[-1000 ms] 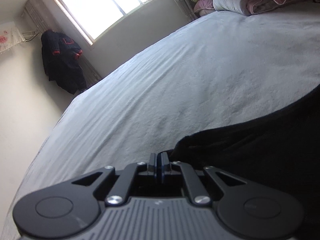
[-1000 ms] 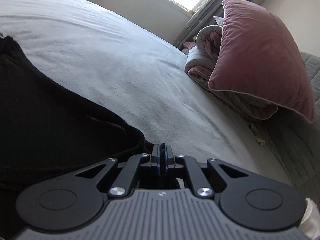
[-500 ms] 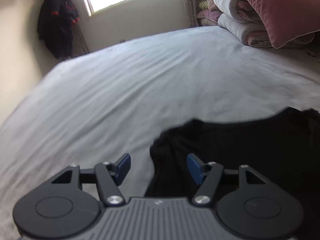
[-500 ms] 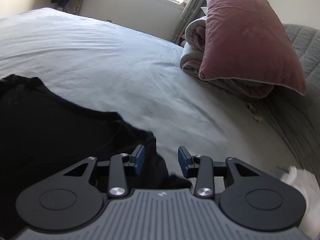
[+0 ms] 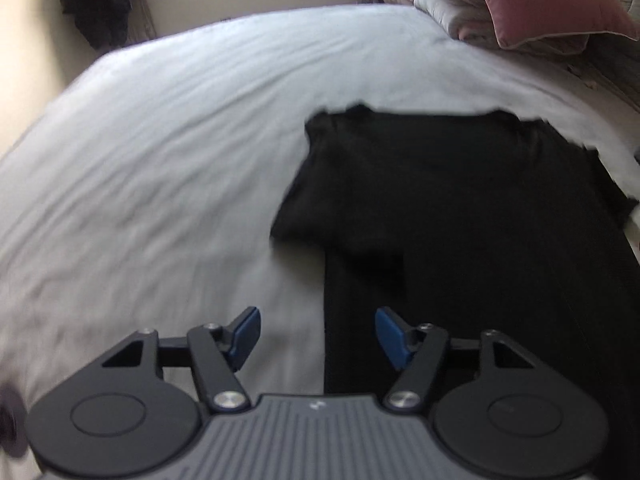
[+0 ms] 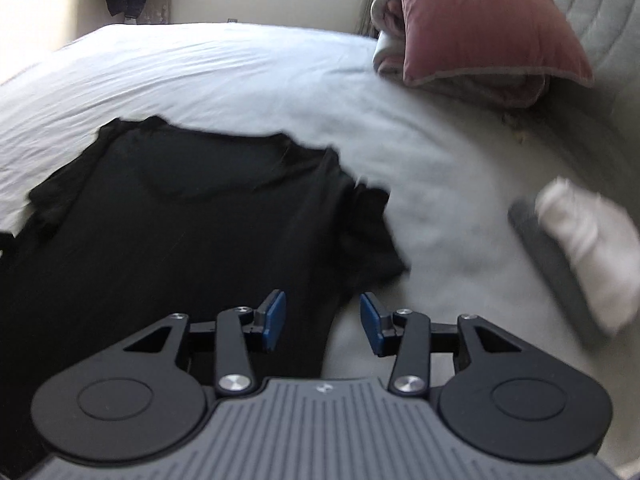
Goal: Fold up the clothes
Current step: 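Lay the T-shirt flat on the bed and open both grippers, then grasp the T-shirt hem with both grippers and pull it straight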
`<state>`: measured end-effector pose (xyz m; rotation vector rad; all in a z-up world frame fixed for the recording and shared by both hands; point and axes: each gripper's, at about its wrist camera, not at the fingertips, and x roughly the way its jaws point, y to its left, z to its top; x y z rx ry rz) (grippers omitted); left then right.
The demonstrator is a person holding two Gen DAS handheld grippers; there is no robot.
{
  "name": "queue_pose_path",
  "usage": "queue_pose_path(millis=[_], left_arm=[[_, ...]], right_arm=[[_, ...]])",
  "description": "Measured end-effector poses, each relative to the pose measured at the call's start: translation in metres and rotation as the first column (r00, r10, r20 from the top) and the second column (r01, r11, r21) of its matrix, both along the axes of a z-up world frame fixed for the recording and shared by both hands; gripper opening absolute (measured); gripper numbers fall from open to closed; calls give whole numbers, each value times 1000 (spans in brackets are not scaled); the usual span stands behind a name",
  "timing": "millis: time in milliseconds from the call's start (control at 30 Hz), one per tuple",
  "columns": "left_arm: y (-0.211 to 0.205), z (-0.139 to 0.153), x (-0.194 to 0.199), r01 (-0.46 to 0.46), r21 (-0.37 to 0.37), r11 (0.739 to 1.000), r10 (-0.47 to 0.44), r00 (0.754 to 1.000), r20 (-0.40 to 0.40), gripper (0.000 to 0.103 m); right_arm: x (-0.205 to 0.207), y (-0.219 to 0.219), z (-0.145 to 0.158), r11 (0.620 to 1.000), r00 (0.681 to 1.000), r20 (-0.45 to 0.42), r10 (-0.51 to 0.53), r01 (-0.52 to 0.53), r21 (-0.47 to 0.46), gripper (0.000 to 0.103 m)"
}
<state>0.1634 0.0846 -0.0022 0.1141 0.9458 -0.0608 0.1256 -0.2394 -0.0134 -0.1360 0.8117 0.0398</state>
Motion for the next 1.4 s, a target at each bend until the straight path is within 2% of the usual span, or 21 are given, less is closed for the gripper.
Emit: queue_pose_path(millis=[133,267,467,700,900,967,1033,1067,1133,1167,1200,1300,1400], left_arm=[[27,-8,-38,-21,-118,993,14,998,-61,59],[51,-14,-77,-28,-214,976,7,995,-96,55],[73,-16,-139,-4,-321,947,-37,992,-122,55],[84,-23,-205,38,-413,910,-90,990,-108,55],[90,-29,-230,19,-489,872,-76,992,-98,54],[90,-31,-235,6,-503,864,-61,994,-93,52],[90,-32,-240,-14,-497,868,-33,996,-84,40],[89,-32,-241,-20,-490,872,-23,996,-82,34],[90,-34,-242,-43,-485,874,-3,996,-93,2],[93,-35,-243,-61,-499,864,12,995,-102,3],[97,-35,-243,-81,-517,852,27,993,-112,2],[103,-22,-252,-103,-532,840,67,994,-85,2],[111,-2,-264,-90,-542,835,75,996,-50,2]], right_arm=[[-35,-12,-4,994,998,-64,4,3,107,45],[-70,-31,-9,971,992,-123,-9,38,238,45],[-139,-62,-28,886,979,-202,-32,121,448,45],[-217,-84,-34,781,982,-189,-21,134,610,42],[-265,-92,-42,694,976,-219,-11,165,701,42],[-273,-92,-44,665,975,-222,-6,170,727,42],[-279,-91,-46,648,977,-215,2,162,744,42],[-279,-89,-48,645,977,-212,7,157,748,42],[-278,-86,-47,658,978,-207,17,145,739,32],[-278,-86,-46,666,978,-210,17,145,731,14],[-278,-87,-44,672,977,-213,15,148,725,5],[-278,-92,-37,696,976,-216,2,154,701,4],[-282,-110,-12,710,984,-175,-41,152,688,3]])
